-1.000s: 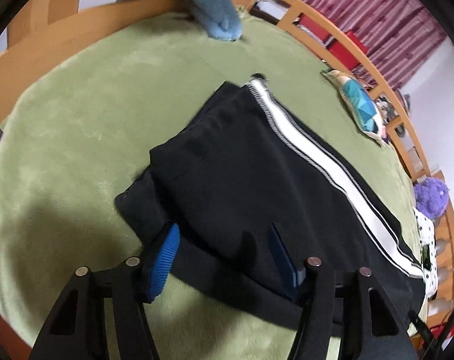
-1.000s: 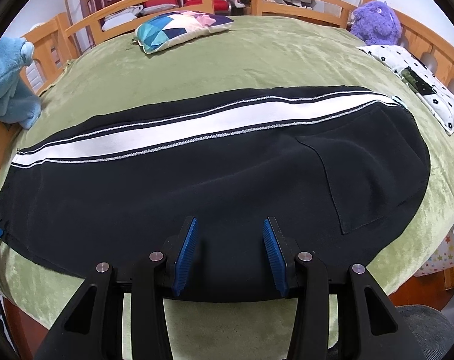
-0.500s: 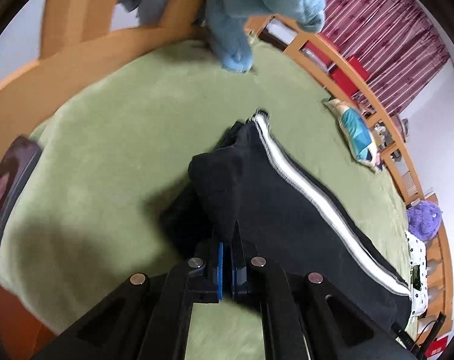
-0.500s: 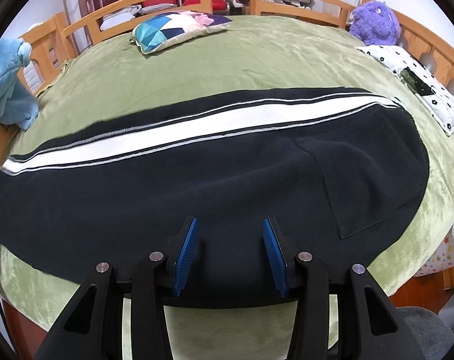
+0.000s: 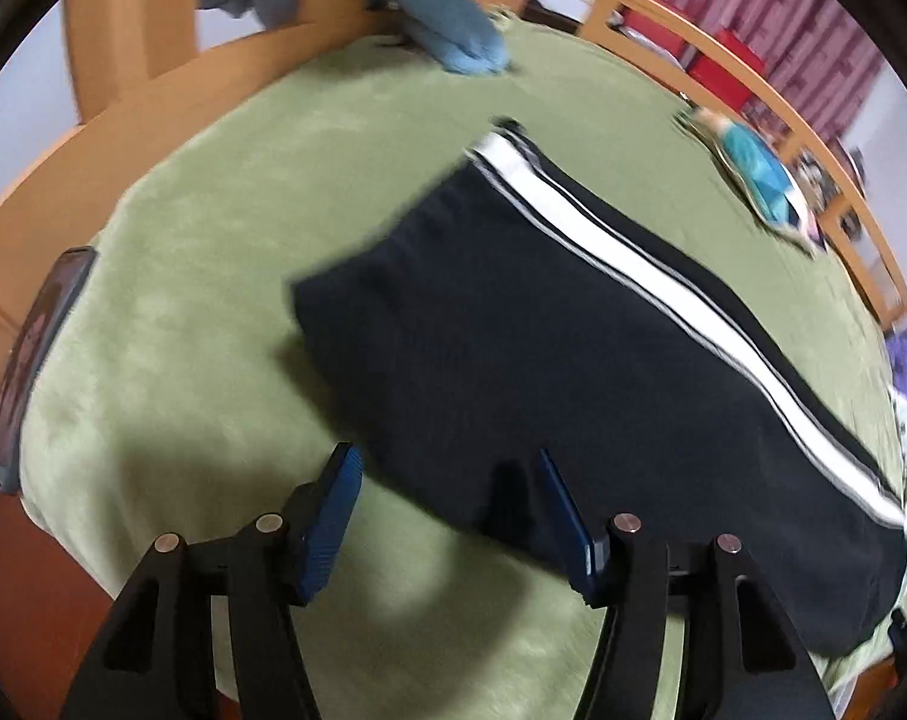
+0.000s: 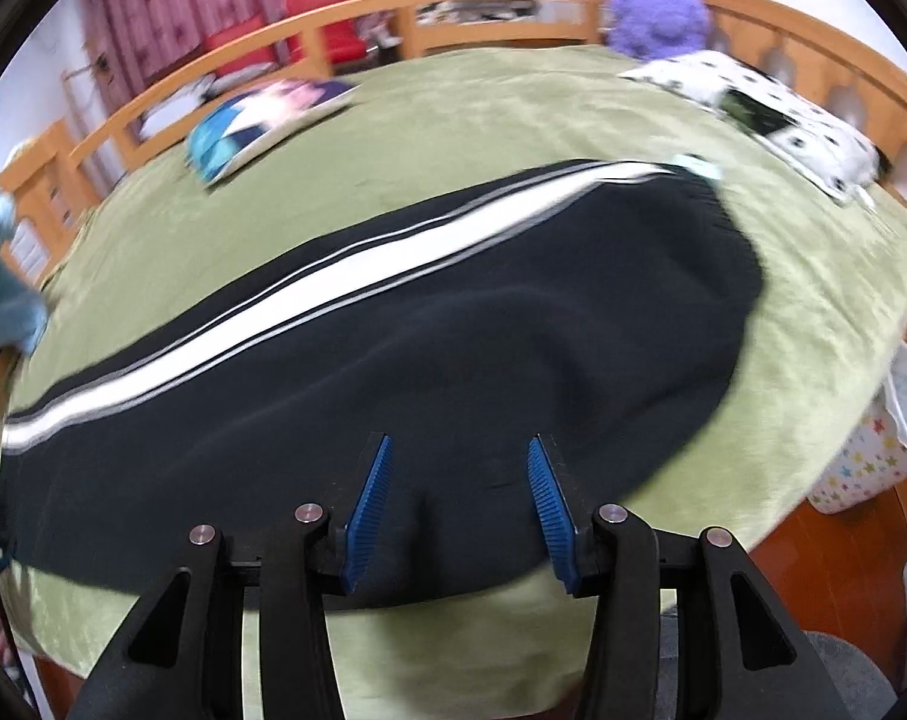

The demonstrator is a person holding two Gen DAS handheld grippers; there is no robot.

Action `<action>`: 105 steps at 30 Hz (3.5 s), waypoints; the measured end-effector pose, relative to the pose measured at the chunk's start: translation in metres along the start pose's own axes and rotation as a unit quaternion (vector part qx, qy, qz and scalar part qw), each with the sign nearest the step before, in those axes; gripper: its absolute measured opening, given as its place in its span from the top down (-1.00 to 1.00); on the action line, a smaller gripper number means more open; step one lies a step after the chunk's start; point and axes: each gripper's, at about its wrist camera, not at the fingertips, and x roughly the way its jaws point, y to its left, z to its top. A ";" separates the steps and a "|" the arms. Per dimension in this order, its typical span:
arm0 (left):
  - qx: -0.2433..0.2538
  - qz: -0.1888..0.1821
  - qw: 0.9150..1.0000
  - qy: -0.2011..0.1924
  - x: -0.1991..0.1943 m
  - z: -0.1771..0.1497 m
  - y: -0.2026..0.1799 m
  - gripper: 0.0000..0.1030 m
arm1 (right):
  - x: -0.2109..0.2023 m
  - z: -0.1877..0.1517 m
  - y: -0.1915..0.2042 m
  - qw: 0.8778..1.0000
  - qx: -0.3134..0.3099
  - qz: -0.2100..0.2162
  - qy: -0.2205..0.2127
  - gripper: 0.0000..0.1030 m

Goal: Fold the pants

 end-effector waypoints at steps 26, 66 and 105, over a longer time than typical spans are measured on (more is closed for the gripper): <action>0.068 0.001 0.997 -0.045 -0.033 0.001 -0.148 -0.13 | 0.047 0.138 -0.186 0.963 0.155 0.182 -0.127 0.44; 0.108 -0.055 0.992 -0.045 -0.007 0.041 -0.059 -0.13 | 0.182 0.074 0.305 0.926 -0.297 0.217 0.086 0.03; -0.014 -0.108 0.994 -0.012 -0.010 -0.013 0.037 -0.13 | 0.093 0.037 0.261 0.948 -0.275 0.155 0.026 0.19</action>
